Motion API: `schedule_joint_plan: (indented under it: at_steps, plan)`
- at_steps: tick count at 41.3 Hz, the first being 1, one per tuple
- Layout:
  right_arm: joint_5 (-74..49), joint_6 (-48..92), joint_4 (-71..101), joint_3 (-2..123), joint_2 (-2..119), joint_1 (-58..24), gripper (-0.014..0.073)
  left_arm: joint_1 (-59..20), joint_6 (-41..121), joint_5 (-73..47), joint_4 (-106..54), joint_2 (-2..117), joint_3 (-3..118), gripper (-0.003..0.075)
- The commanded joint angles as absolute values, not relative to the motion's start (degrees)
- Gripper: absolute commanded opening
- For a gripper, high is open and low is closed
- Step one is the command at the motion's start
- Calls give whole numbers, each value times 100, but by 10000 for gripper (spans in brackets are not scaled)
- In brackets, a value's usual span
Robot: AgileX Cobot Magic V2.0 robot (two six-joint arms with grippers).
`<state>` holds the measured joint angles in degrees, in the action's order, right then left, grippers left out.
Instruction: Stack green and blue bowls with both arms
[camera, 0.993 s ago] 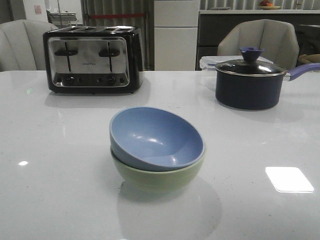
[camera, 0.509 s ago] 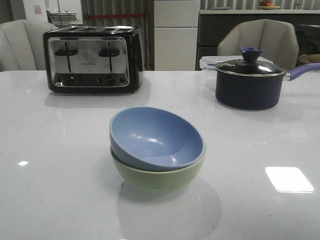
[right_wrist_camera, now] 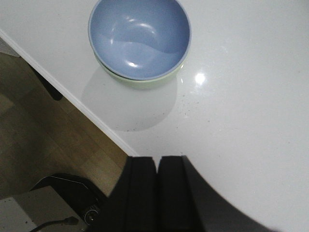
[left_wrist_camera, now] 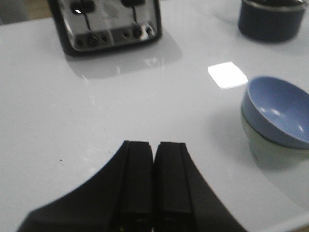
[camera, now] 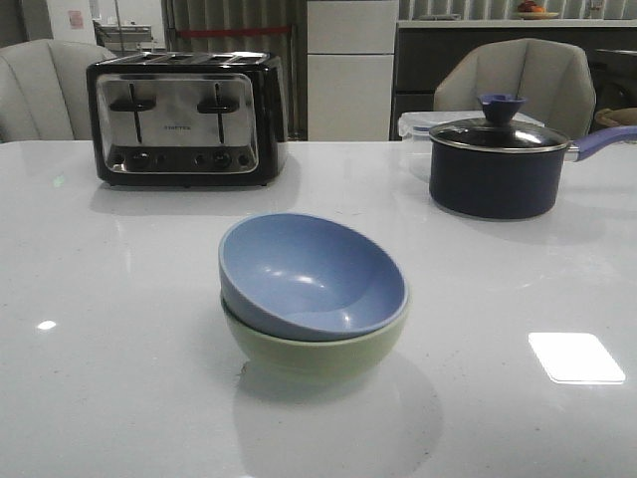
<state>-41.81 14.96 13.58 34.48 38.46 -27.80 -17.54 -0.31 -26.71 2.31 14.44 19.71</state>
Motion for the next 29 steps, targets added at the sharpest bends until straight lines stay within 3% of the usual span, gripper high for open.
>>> schedule_joint_plan:
  at_steps: [1,7,16,29]
  plan:
    - [-3860,1498,1384,3607,3820,-2777,52,-1213,-83,-1473,-144,922,1506,93]
    - [-3860,1498,1384,3607,3820,-2777,52,-586,-83,-690,-207,167,647,93]
    - [-3860,1498,1384,3607,3820,-2777,52,-334,-83,206,-207,-141,-31,93]
    - [-3864,1498,1384,3607,3820,-2777,52,-334,-60,195,-207,-141,-45,93]
